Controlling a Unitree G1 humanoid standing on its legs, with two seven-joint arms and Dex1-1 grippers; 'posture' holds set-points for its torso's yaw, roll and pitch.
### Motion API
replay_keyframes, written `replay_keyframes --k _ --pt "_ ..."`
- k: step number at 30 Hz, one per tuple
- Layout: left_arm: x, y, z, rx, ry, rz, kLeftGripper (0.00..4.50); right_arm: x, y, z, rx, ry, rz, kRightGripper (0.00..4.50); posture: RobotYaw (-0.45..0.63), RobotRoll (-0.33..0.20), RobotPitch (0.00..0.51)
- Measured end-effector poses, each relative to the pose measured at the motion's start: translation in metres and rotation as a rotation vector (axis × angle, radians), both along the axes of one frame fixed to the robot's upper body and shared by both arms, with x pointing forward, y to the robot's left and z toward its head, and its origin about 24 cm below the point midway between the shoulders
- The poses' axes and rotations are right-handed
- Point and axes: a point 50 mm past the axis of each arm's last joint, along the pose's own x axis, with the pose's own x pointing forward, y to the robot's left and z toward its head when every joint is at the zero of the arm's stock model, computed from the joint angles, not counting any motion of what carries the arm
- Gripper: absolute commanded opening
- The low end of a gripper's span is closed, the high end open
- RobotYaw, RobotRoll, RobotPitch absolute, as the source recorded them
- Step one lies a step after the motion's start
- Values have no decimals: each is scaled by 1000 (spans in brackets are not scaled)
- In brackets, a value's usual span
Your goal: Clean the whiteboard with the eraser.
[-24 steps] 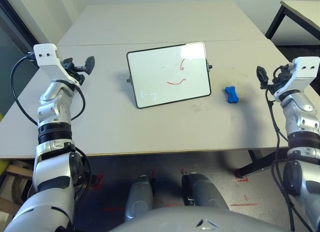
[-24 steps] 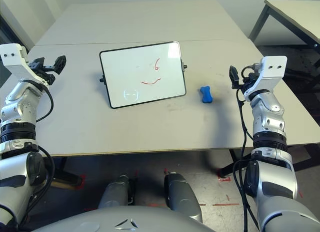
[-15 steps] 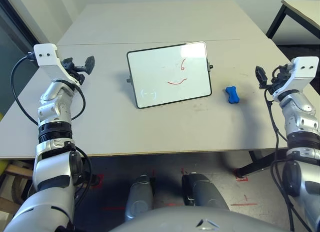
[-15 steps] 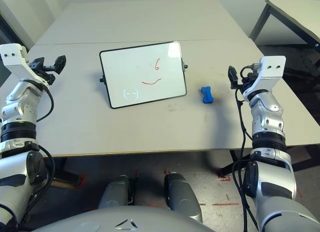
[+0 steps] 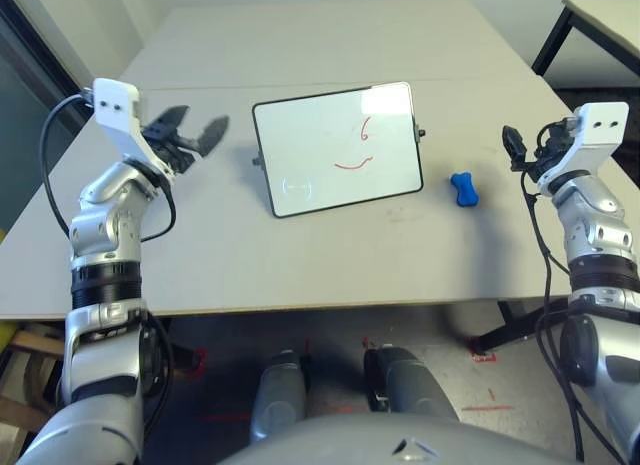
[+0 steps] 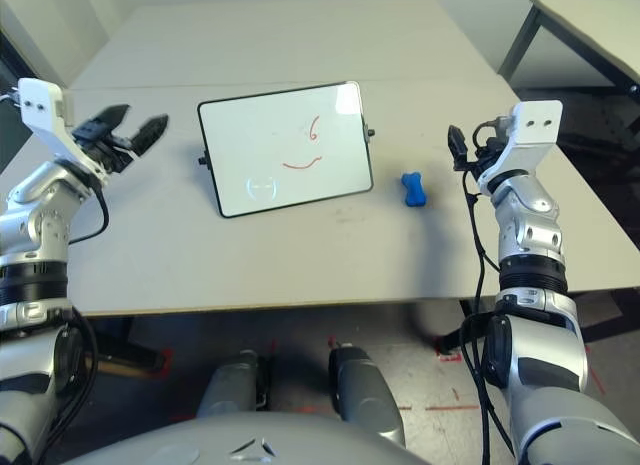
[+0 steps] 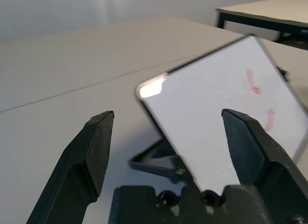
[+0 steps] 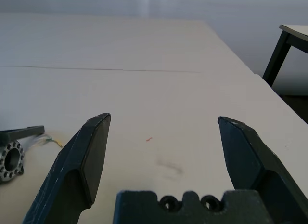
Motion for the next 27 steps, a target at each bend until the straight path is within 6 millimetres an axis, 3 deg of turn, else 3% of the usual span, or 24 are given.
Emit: replay_keyframes --k 6,14,21,27 --pt "-9 -22 -7 60 56 -155 4500 2 15 9 -47 115 52 4477 -111 0 53" --pt "-10 -43 -20 113 96 -252 4500 -1 31 38 -103 487 78 4477 -135 0 58" --pt "-11 -54 -28 134 105 -288 4500 -9 37 40 -71 777 50 4477 -145 0 62" --pt "-11 -58 -30 148 108 -294 4500 -7 45 22 -80 884 61 4477 -131 0 64"
